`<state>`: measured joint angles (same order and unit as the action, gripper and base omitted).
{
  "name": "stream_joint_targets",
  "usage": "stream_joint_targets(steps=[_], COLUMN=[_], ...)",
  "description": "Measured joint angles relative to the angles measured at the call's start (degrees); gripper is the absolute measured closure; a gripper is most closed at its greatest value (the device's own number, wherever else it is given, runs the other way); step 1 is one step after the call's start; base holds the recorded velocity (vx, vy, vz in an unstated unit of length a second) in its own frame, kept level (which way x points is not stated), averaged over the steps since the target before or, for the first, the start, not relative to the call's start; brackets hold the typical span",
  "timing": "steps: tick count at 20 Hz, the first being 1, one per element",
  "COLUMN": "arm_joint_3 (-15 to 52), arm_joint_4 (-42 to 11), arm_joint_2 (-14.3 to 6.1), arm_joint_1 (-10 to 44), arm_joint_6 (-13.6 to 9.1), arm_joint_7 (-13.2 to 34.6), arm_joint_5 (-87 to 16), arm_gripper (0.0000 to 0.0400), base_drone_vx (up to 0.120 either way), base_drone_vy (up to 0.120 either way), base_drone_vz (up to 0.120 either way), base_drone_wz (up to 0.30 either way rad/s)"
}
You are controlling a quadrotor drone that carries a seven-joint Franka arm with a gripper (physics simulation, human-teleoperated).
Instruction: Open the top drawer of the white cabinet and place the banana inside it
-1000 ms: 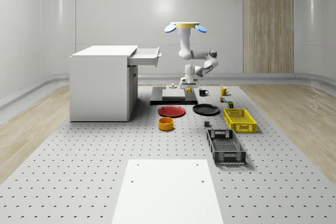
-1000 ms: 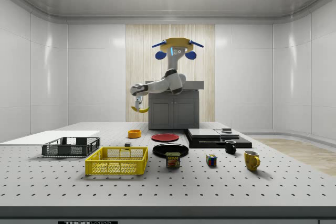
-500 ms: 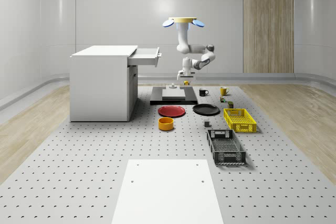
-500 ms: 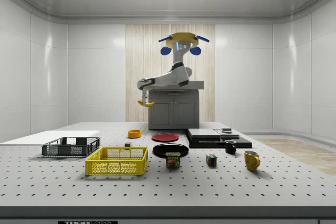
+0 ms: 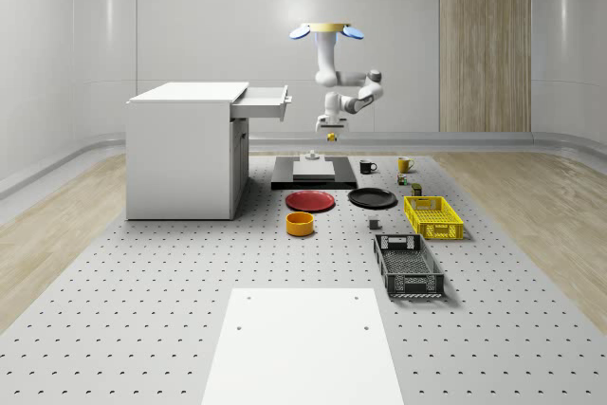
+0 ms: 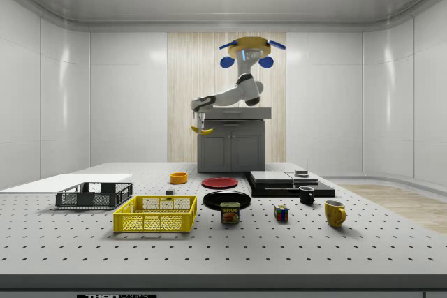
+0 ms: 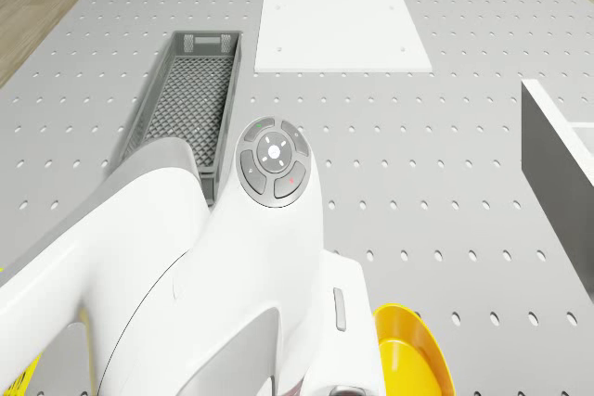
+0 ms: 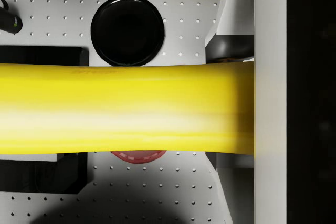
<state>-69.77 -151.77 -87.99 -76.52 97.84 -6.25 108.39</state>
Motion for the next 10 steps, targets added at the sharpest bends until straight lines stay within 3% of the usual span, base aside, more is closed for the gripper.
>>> stream_joint_targets(steps=[2, 6, 7, 10], arm_joint_3=[0.00, 0.01, 0.01, 0.01], arm_joint_4=[0.01, 0.02, 0.02, 0.03], arm_joint_2=[-0.10, -0.30, -0.35, -0.49], arm_joint_1=[-0.04, -0.12, -0.13, -0.19], arm_joint_6=[0.10, 0.28, 0.32, 0.45], arm_joint_7=[-0.03, -0.08, -0.09, -0.13], arm_joint_5=[-0.05, -0.14, -0.16, -0.22], arm_gripper=[0.0210, 0.0210, 0.0210, 0.0210], base_drone_vx=[-0.120, -0.120, -0.120, -0.120], base_drone_vy=[-0.040, -0.120, 0.000, -0.107], base_drone_vz=[0.120, 0.120, 0.120, 0.120], base_drone_wz=[0.000, 0.000, 0.000, 0.000])
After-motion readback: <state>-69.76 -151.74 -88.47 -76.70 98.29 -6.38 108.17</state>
